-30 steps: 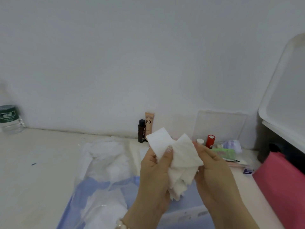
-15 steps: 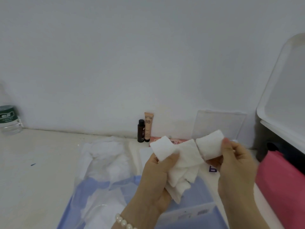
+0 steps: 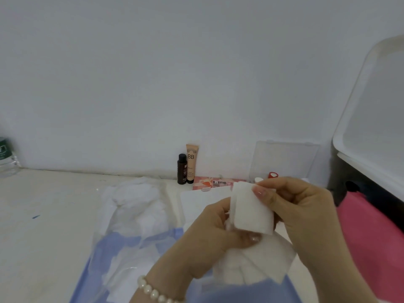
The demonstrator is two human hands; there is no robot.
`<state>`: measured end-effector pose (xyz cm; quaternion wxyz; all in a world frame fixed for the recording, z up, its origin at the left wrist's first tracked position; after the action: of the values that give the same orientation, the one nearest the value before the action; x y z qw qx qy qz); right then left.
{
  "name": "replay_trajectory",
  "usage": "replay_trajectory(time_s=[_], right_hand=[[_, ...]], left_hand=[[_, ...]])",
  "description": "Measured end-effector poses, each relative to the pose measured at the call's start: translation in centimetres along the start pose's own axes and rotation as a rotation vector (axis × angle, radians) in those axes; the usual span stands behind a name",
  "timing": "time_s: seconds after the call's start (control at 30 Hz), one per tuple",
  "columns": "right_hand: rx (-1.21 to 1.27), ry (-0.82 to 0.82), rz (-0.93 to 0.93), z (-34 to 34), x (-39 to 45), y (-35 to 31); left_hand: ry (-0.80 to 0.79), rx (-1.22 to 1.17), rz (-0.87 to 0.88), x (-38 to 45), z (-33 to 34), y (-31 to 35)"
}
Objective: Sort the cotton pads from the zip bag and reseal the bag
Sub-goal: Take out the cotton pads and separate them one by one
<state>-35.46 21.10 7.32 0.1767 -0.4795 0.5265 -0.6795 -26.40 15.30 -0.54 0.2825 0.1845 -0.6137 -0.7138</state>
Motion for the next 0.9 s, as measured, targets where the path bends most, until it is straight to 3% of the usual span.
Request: replay_trajectory(time_s=[0.3,0.63,0.9], right_hand=[[-0.035,0.013,-0.02,0.2,0.2,0.4],[-0.239,0.028,-0.11,0.1,0.1,-0.1],[-0.27,0.113,-0.117,-0.8,0.3,0.5]], left_hand=[[-0.036,-0.003,0.001,0.0,0.4,0.0],[-0.044,-0.077,0.002,-0.2,1.2,0.4],[0.195,-0.195,-0.066,0.0,0.0,-0.5]])
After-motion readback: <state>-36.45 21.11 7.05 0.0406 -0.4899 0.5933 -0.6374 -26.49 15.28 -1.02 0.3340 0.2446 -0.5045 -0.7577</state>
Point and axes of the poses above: each hand's wrist, its own x-axis towards the middle knuckle, its own z-axis out of the palm, y = z × x, the point moved 10 cm from there along x, towards the middle knuckle, and after that the axes turned 4 degrees about -z, right-handed, at the moved point
